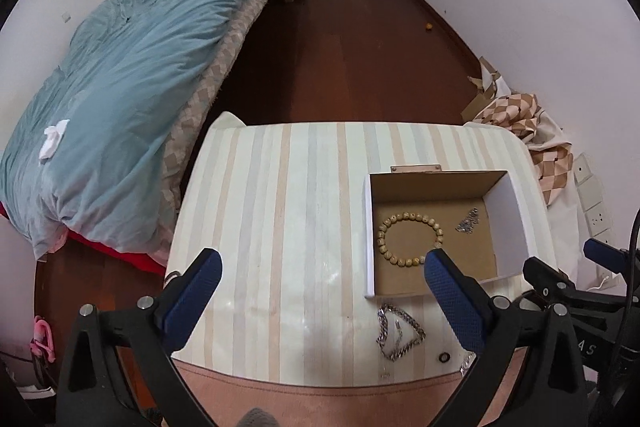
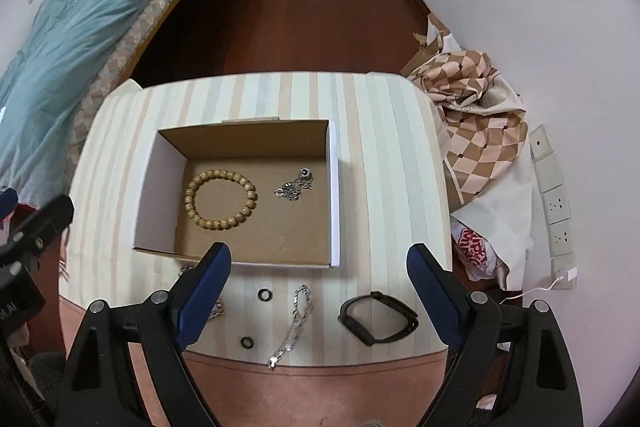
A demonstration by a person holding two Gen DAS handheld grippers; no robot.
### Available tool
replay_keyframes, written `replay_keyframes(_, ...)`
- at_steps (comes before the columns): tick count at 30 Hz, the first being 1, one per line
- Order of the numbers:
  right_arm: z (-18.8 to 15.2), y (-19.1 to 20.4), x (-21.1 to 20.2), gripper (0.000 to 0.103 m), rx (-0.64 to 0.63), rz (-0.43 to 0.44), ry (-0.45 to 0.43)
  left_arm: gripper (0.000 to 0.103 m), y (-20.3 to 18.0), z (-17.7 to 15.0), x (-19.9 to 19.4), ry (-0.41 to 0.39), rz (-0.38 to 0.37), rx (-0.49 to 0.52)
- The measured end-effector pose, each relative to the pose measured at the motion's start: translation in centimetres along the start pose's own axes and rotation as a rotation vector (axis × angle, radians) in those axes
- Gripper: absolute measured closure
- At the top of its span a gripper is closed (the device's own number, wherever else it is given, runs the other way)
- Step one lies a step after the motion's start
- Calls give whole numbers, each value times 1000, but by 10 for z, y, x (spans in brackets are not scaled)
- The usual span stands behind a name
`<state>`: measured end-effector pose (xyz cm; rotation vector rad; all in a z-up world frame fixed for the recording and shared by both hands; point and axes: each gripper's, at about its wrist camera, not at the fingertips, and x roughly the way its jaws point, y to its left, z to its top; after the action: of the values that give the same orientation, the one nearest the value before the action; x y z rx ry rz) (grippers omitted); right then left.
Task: Organize jewelry
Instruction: 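Grasp the black watch band with the right gripper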
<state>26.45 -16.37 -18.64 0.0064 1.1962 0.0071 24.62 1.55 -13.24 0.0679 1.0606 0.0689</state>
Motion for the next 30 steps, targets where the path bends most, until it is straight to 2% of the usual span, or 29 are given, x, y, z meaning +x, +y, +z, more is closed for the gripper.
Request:
replay_keyframes(8,-19,5,-51,12,-10,-2,-80,0,6,-18,-44,-62,0,-29)
replay_keyframes(18,-48,5,-114,12,-13,-31,-178,0,7,-46,-96,-134,6,-17)
replay_keyframes(25,-69,3,-147,12,33,17,-237,0,9,-65,-126,-167,19,-24)
replay_keyframes(30,-93,-16,-140,12,135,66,-228,0,15,-84,-123,-181,29,-66)
